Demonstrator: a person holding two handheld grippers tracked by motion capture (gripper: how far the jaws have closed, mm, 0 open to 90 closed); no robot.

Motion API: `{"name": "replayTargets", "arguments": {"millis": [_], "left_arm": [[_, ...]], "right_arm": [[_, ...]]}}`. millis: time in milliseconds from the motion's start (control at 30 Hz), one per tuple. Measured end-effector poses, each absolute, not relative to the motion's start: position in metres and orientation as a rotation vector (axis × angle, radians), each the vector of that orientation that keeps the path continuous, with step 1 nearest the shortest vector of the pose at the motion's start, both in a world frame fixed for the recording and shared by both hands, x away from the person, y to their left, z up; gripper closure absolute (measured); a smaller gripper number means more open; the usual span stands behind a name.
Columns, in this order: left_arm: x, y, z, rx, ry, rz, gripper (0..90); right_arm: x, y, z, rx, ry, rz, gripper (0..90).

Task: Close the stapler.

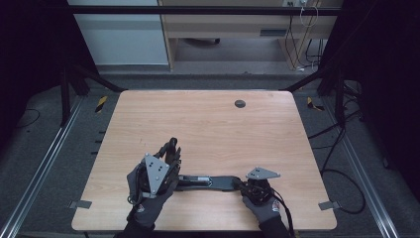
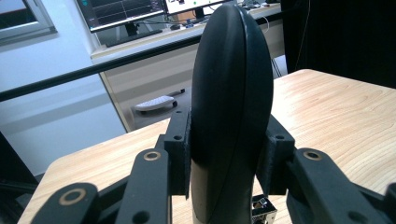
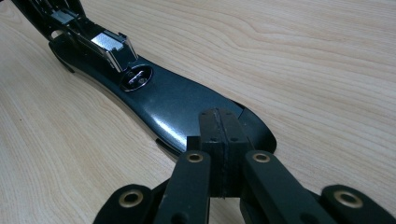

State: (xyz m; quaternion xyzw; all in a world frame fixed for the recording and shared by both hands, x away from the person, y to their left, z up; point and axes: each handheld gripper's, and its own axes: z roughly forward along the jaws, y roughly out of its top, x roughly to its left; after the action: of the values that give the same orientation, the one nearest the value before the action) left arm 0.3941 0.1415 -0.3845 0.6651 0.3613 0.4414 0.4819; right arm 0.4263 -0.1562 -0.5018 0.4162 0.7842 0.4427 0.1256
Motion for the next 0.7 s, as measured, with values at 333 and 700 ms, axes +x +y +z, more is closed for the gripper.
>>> {"name": "replayTargets", "arguments": {"millis": [333,700], "left_arm": [[0.393,0.128,-0.386,1.659,0.843,1.111,61.2],[0.393,0.108,-0.39,1.71,0.796,1.159,60.2]], "right_arm": [[0.426,-0.156,-0.502,1.213,2.285,1.291,90.0],[0.426,-0.156,-0.502,1.212,2.284,1.294,90.0]]}}
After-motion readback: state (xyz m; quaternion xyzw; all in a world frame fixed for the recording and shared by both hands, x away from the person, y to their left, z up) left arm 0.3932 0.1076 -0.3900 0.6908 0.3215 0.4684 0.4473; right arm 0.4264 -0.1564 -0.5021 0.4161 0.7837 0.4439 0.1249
